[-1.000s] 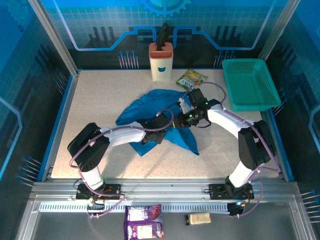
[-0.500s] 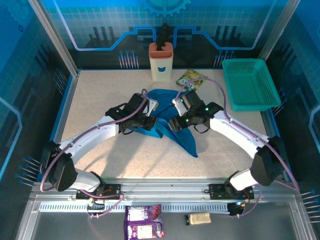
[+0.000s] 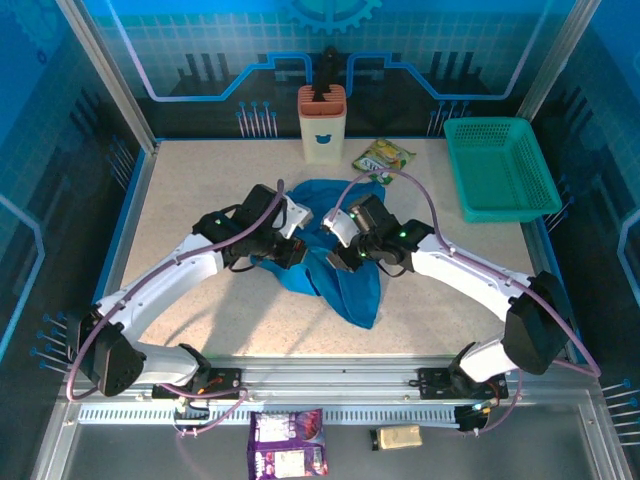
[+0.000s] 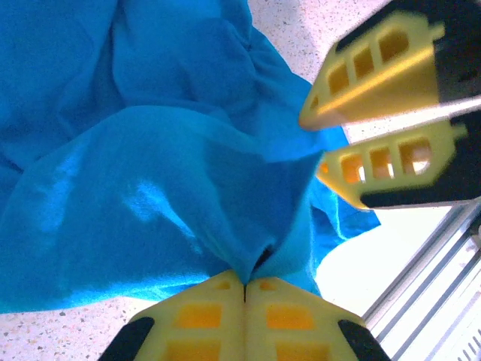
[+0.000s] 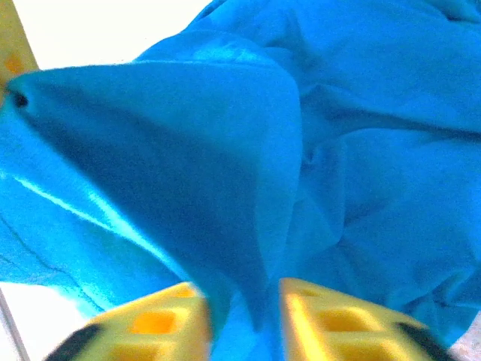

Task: Fold the inside-out t-shirt

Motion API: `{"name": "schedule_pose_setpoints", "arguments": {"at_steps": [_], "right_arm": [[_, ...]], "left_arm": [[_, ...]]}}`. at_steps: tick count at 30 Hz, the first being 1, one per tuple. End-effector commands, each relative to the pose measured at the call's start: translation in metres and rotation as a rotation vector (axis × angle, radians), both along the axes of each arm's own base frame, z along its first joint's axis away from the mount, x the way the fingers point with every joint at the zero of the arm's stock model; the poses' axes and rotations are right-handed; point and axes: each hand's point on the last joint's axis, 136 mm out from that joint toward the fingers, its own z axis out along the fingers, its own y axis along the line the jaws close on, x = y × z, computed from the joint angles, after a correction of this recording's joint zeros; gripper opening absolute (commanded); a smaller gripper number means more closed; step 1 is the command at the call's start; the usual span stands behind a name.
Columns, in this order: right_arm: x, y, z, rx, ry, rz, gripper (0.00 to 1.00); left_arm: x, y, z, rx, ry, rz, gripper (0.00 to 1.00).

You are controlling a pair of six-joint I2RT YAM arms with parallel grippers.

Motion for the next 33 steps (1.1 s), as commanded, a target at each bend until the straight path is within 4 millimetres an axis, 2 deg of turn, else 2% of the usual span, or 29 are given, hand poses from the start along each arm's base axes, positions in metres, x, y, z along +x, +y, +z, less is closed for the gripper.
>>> {"name": "schedule_pose_setpoints", "arguments": {"at_steps": [1, 2, 3, 5, 7, 10, 15, 18, 20, 26, 33], "right_arm": [[-0.008, 0.005, -0.005, 0.013, 0.015, 0.031, 0.03], [-0.009, 0.005, -0.002, 0.017, 0.014, 0.030, 0.00], [-0.010, 0.005, 0.003, 0.027, 0.008, 0.029, 0.00], [-0.015, 0.006, 0.015, 0.056, 0.003, 0.038, 0.00], [-0.017, 0.006, 0.030, 0.082, -0.005, 0.039, 0.00], [-0.024, 0.006, 0.046, 0.109, 0.002, 0.055, 0.00], [-0.032, 0.008, 0.066, 0.161, 0.046, 0.049, 0.00], [-0.029, 0.007, 0.080, 0.214, 0.072, 0.002, 0.00], [-0.025, 0.002, 0.088, 0.252, 0.098, -0.045, 0.00], [-0.017, -0.009, 0.103, 0.362, 0.166, -0.131, 0.00], [-0.017, -0.009, 0.114, 0.418, 0.201, -0.147, 0.00]], "left_arm": [[-0.003, 0.005, 0.019, -0.014, -0.034, -0.011, 0.00], [-0.003, 0.006, 0.020, -0.007, -0.035, -0.009, 0.04], [-0.005, 0.008, 0.020, -0.001, -0.035, -0.010, 0.11], [-0.006, 0.011, 0.021, 0.004, -0.044, -0.008, 0.35], [-0.008, 0.009, 0.026, -0.024, -0.064, -0.014, 0.53], [-0.007, -0.002, 0.038, -0.104, -0.094, -0.029, 0.61], [-0.006, -0.035, 0.044, -0.137, -0.149, -0.105, 0.66], [-0.002, -0.049, 0.034, -0.084, -0.189, -0.118, 0.68], [0.004, -0.049, 0.025, -0.047, -0.207, -0.091, 0.70], [0.026, -0.034, -0.002, 0.030, -0.264, 0.044, 0.73], [0.029, -0.048, -0.015, -0.016, -0.239, 0.045, 0.76]]}}
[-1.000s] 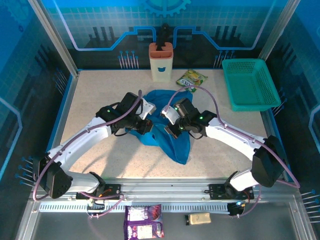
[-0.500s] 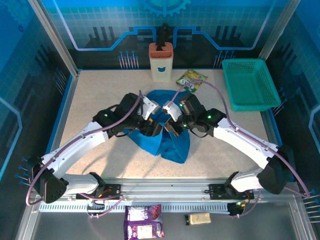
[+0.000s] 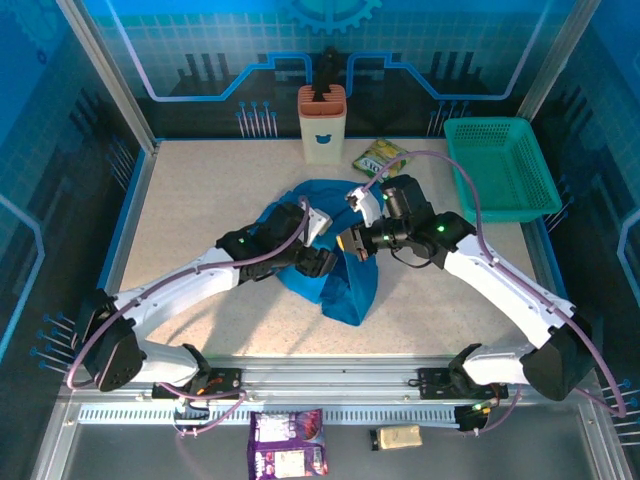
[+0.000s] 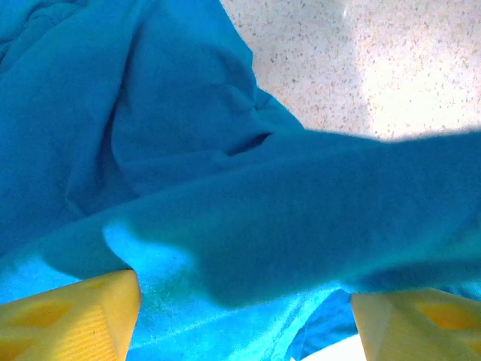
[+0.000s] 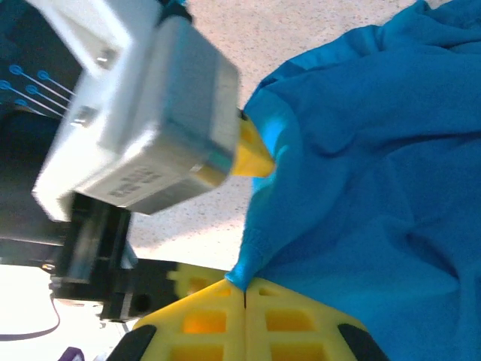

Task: Fold the inside-out t-shirt

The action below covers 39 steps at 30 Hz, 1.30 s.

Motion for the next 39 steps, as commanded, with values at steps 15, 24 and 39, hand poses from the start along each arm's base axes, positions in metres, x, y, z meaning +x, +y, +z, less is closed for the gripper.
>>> {"name": "schedule_pose_setpoints", "arguments": {"at_steps": [15, 24, 39], "right_arm": [[0.016, -0.032, 0.007, -0.085, -0.008, -0.151, 0.00], [0.047, -0.061, -0.004, -0.171, -0.038, -0.279, 0.00], [-0.012, -0.017, -0.014, -0.065, -0.281, -0.216, 0.00]], "left_arm": [[0.025, 0.010, 0.002, 0.122, -0.145, 0.179, 0.51], [-0.001, -0.020, 0.011, 0.072, -0.068, -0.088, 0.00], [0.021, -0.022, 0.067, -0.046, 0.140, -0.098, 0.00]]}}
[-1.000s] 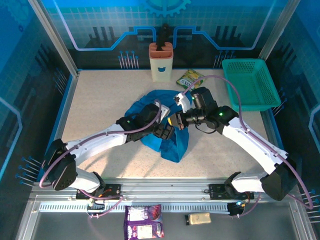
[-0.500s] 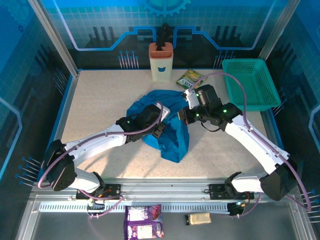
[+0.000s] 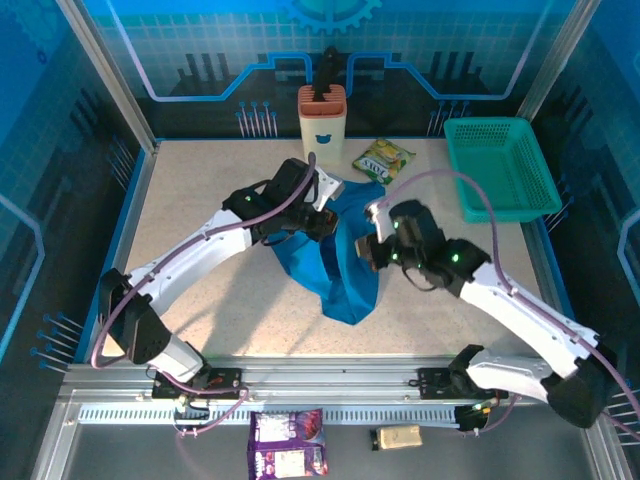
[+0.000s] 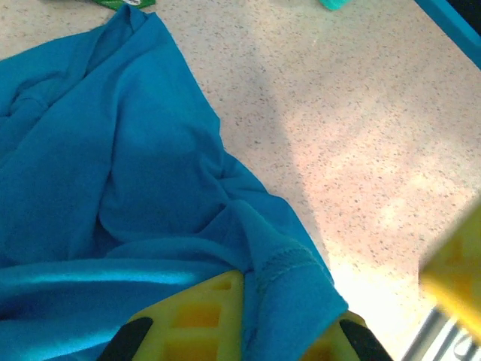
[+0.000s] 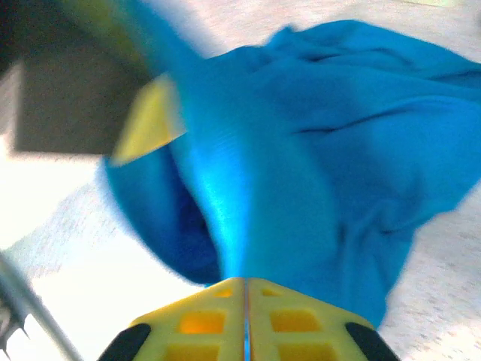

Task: Fold the inside-out t-shirt

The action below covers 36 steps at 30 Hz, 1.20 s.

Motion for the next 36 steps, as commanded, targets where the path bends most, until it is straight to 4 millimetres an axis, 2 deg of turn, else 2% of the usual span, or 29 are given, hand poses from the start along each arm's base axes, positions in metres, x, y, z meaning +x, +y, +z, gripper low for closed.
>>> {"name": "schedule_pose_setpoints", "arguments": {"at_steps": [1, 4, 8, 13, 18, 22, 25, 29, 34, 36], "right_arm": [[-0.008, 0.025, -0.004, 0.050, -0.098, 0.018, 0.00], [-0.026, 0.051, -0.033, 0.007, -0.095, 0.078, 0.00], [-0.028, 0.072, -0.071, -0.038, -0.096, 0.083, 0.00], [-0.006, 0.074, -0.101, -0.079, -0.126, -0.010, 0.00], [0.024, 0.065, -0.126, -0.070, -0.142, -0.138, 0.00], [0.052, 0.061, -0.132, -0.035, -0.164, -0.191, 0.00], [0.070, 0.043, -0.138, 0.008, -0.136, -0.231, 0.00], [0.092, 0.001, -0.147, 0.008, -0.091, -0.300, 0.00], [0.113, -0.076, -0.151, -0.050, -0.041, -0.490, 0.00], [0.116, -0.119, -0.152, -0.095, -0.002, -0.612, 0.00]], "left_arm": [[-0.014, 0.004, 0.003, 0.018, 0.071, -0.048, 0.00], [-0.018, 0.006, 0.011, 0.017, 0.066, -0.068, 0.00], [-0.025, 0.011, 0.017, 0.020, 0.057, -0.081, 0.00], [-0.033, 0.021, 0.015, 0.049, 0.060, -0.076, 0.00], [-0.040, 0.027, 0.017, 0.050, 0.056, -0.075, 0.00], [-0.045, 0.028, 0.022, 0.037, 0.055, -0.081, 0.00], [-0.044, 0.035, 0.017, 0.075, 0.055, -0.062, 0.00], [-0.046, 0.038, 0.010, 0.094, 0.072, -0.059, 0.00], [-0.046, 0.029, 0.007, 0.044, 0.104, -0.053, 0.00], [-0.048, 0.017, 0.005, -0.025, 0.141, -0.065, 0.00]]}}
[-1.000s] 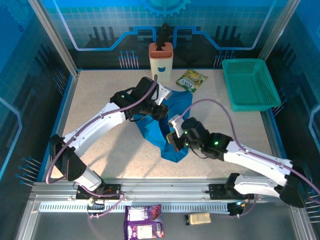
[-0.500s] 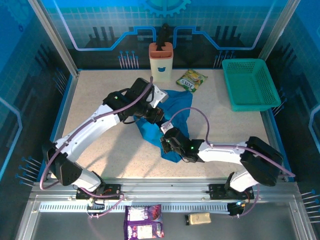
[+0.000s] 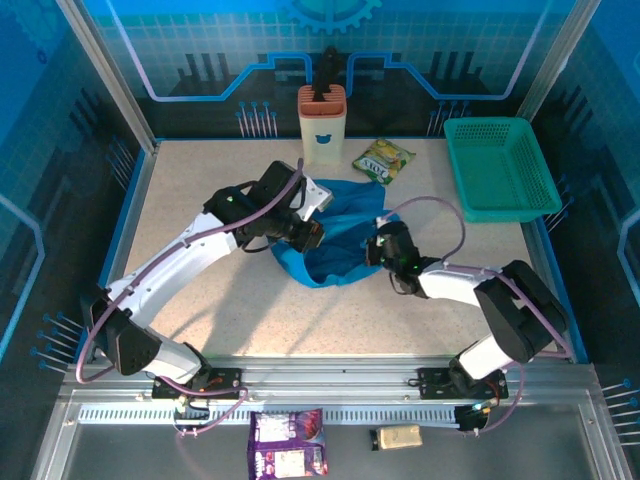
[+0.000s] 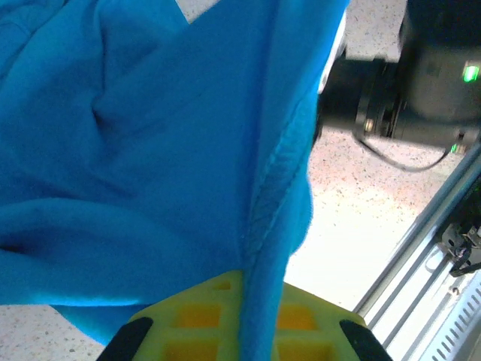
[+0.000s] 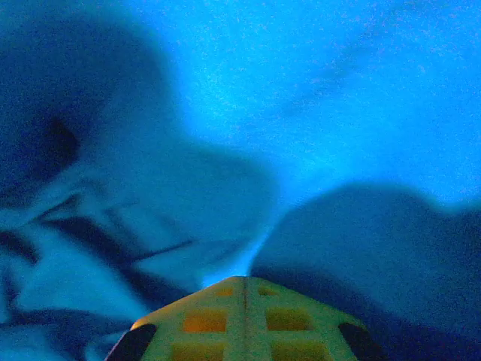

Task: Fold the inside-out t-shirt

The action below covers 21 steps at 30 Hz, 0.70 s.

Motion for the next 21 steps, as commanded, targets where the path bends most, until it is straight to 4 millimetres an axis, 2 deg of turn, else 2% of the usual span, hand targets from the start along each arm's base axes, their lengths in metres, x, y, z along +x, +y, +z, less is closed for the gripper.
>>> {"name": "schedule_pose_setpoints", "arguments": {"at_steps": [1, 3, 5, 6, 9, 12, 17, 21], "right_arm": [[0.001, -0.066, 0.004, -0.019, 0.056, -0.197, 0.00], [-0.005, -0.102, 0.002, 0.053, 0.107, -0.318, 0.00], [-0.009, -0.112, 0.003, 0.089, 0.124, -0.338, 0.00], [-0.012, -0.111, 0.005, 0.082, 0.146, -0.327, 0.00], [-0.025, -0.087, 0.008, 0.160, 0.203, -0.235, 0.00], [-0.048, -0.058, 0.011, 0.224, 0.259, -0.135, 0.00], [-0.088, -0.017, 0.013, 0.231, 0.297, -0.030, 0.01], [-0.104, 0.001, 0.015, 0.178, 0.267, 0.021, 0.03]], "left_arm": [[-0.006, -0.015, -0.002, -0.103, 0.072, -0.006, 0.00], [-0.003, -0.024, -0.013, -0.145, 0.111, 0.013, 0.00], [0.004, -0.029, -0.025, -0.164, 0.136, 0.049, 0.00], [0.008, -0.031, -0.035, -0.159, 0.155, 0.070, 0.00], [0.021, -0.038, -0.054, -0.148, 0.181, 0.111, 0.00], [0.031, -0.044, -0.062, -0.148, 0.186, 0.120, 0.00], [0.040, -0.052, -0.057, -0.170, 0.185, 0.114, 0.00], [0.041, -0.053, -0.044, -0.175, 0.165, 0.100, 0.00]]}}
